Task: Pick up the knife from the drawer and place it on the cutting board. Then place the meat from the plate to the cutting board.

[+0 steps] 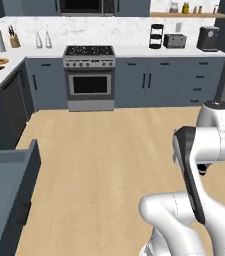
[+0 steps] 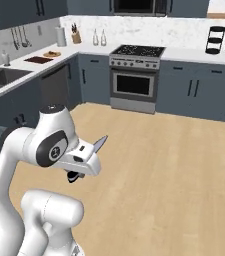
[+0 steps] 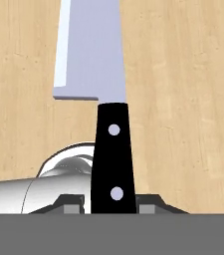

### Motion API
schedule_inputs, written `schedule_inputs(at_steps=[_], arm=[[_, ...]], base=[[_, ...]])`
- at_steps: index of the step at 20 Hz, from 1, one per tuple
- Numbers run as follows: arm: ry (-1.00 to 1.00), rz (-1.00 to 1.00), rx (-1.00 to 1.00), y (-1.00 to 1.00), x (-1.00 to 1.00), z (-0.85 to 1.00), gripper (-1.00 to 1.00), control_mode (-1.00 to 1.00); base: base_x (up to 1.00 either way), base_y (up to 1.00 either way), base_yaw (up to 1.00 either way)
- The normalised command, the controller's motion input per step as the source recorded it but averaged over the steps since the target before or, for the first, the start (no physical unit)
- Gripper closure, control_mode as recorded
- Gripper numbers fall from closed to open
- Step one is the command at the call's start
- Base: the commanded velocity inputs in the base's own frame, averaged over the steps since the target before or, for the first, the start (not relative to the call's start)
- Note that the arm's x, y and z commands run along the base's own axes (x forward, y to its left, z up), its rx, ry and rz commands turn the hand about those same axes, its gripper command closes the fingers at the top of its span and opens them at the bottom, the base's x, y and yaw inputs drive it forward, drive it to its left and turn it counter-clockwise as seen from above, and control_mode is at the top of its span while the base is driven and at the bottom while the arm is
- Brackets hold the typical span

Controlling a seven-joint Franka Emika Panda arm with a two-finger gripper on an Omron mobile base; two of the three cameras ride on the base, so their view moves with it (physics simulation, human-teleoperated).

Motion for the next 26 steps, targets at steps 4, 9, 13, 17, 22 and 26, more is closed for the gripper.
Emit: schedule_inputs(at_steps=[4,9,13,17,22,26], arm=[[0.00,0.00,0.00,0.00,0.00,0.00,1.00,1.00],[0.00,0.00,0.00,0.00,0.00,0.00,1.00,1.00],[0.00,0.00,0.00,0.00,0.00,0.00,1.00,1.00],[0.00,0.00,0.00,0.00,0.00,0.00,1.00,1.00],[0.00,0.00,0.00,0.00,0.00,0.00,1.00,1.00],[0.00,0.00,0.00,0.00,0.00,0.00,1.00,1.00]], base=[[1.00,-0.77,0.16],[1.00,-0.44,0.36],[1.00,-0.23,0.47],[1.00,-0.24,0.51],[1.00,-0.43,0.47],[1.00,-0.43,0.49]])
